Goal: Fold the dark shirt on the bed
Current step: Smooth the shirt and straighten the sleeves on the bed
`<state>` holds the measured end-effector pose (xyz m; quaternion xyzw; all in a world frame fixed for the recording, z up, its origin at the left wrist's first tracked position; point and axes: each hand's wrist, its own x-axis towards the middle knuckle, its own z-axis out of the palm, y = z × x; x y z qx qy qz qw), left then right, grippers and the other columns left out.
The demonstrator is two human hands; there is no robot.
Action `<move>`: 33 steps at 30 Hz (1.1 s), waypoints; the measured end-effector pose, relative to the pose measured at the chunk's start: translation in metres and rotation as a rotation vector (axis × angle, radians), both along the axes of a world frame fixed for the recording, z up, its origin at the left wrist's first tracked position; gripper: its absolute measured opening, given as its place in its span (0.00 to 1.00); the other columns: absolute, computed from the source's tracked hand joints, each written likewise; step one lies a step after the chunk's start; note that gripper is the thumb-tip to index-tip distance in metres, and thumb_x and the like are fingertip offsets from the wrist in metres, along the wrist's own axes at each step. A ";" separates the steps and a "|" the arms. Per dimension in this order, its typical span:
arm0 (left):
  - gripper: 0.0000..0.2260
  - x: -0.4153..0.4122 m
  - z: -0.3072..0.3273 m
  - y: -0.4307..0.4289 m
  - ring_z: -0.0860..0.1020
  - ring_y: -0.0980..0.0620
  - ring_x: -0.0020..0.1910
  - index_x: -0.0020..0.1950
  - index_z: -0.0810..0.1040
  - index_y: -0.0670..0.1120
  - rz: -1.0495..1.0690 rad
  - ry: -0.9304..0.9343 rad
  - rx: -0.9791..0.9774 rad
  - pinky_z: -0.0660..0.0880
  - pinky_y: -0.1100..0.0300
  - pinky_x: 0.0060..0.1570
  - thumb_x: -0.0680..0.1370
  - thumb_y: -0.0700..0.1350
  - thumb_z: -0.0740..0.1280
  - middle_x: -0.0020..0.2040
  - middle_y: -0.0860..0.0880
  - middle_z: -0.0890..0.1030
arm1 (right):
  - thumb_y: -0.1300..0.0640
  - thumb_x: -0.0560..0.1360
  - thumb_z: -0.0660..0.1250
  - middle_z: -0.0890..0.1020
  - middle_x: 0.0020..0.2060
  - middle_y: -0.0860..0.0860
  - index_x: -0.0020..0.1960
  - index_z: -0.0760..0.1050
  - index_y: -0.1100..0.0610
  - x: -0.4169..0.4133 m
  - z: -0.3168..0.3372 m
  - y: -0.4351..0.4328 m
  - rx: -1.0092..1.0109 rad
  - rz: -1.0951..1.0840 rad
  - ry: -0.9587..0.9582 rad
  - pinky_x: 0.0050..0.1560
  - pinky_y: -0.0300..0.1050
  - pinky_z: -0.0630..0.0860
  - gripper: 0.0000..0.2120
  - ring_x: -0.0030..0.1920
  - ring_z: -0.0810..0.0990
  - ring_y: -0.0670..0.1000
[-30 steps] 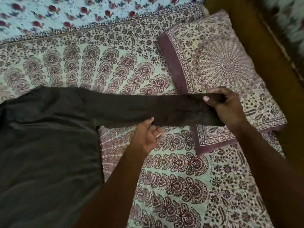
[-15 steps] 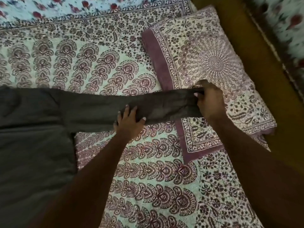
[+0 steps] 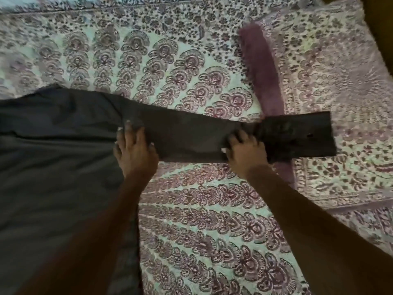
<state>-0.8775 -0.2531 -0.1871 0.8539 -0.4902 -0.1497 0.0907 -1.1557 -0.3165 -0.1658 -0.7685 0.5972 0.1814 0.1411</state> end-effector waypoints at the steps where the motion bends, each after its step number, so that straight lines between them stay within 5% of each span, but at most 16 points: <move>1: 0.24 0.017 -0.001 0.002 0.51 0.39 0.83 0.76 0.68 0.51 0.052 -0.010 0.003 0.53 0.35 0.77 0.80 0.50 0.65 0.84 0.47 0.54 | 0.43 0.83 0.58 0.67 0.75 0.62 0.75 0.69 0.55 0.009 -0.001 -0.001 -0.002 -0.098 0.039 0.72 0.61 0.64 0.25 0.74 0.66 0.66; 3: 0.27 0.054 -0.010 0.009 0.48 0.40 0.83 0.79 0.64 0.55 0.089 -0.018 0.044 0.51 0.34 0.78 0.80 0.56 0.64 0.85 0.49 0.51 | 0.43 0.83 0.58 0.65 0.76 0.65 0.77 0.66 0.58 0.039 -0.004 -0.001 -0.063 -0.145 0.034 0.75 0.63 0.60 0.29 0.76 0.62 0.68; 7: 0.35 0.090 -0.037 0.020 0.41 0.44 0.84 0.80 0.46 0.70 0.079 0.096 0.205 0.45 0.30 0.77 0.78 0.69 0.61 0.84 0.59 0.40 | 0.50 0.84 0.59 0.62 0.81 0.60 0.80 0.63 0.60 0.130 -0.012 0.004 -0.185 0.168 -0.323 0.75 0.65 0.62 0.27 0.80 0.58 0.65; 13: 0.42 0.099 -0.049 0.017 0.39 0.47 0.83 0.75 0.36 0.76 0.083 0.128 0.273 0.45 0.32 0.76 0.73 0.72 0.63 0.82 0.63 0.34 | 0.52 0.84 0.57 0.58 0.83 0.52 0.82 0.61 0.55 0.254 -0.063 -0.013 -0.112 0.331 -0.471 0.77 0.60 0.62 0.27 0.82 0.56 0.57; 19: 0.43 0.107 -0.041 0.015 0.31 0.46 0.81 0.75 0.36 0.76 0.032 0.279 0.325 0.40 0.31 0.76 0.73 0.71 0.66 0.79 0.64 0.28 | 0.29 0.81 0.47 0.51 0.84 0.46 0.83 0.49 0.36 0.160 -0.073 -0.010 -0.248 0.239 -0.206 0.80 0.63 0.51 0.32 0.84 0.51 0.54; 25: 0.43 0.106 -0.048 0.016 0.30 0.45 0.81 0.73 0.32 0.77 0.016 0.252 0.331 0.40 0.31 0.75 0.70 0.78 0.60 0.78 0.63 0.26 | 0.27 0.79 0.43 0.52 0.84 0.56 0.84 0.51 0.44 0.099 -0.072 -0.013 -0.317 -0.344 -0.120 0.78 0.71 0.50 0.38 0.82 0.50 0.65; 27: 0.43 0.105 -0.047 0.017 0.31 0.46 0.81 0.73 0.33 0.77 0.029 0.237 0.317 0.40 0.31 0.75 0.69 0.79 0.59 0.79 0.63 0.28 | 0.32 0.82 0.48 0.51 0.84 0.57 0.84 0.52 0.50 0.127 -0.070 -0.011 -0.355 -0.146 -0.160 0.79 0.69 0.50 0.36 0.83 0.49 0.65; 30: 0.41 0.099 -0.046 0.018 0.34 0.44 0.82 0.73 0.36 0.79 0.034 0.193 0.306 0.41 0.30 0.75 0.69 0.79 0.60 0.81 0.61 0.32 | 0.36 0.84 0.48 0.49 0.85 0.51 0.84 0.51 0.44 0.159 -0.074 0.005 -0.278 0.263 -0.268 0.78 0.68 0.53 0.31 0.84 0.48 0.57; 33: 0.36 0.090 -0.032 0.014 0.38 0.40 0.82 0.75 0.48 0.77 0.014 0.128 0.250 0.44 0.28 0.74 0.74 0.71 0.66 0.83 0.55 0.37 | 0.34 0.84 0.49 0.48 0.85 0.47 0.83 0.51 0.38 0.136 -0.076 0.013 -0.231 0.171 -0.289 0.79 0.67 0.50 0.29 0.84 0.48 0.53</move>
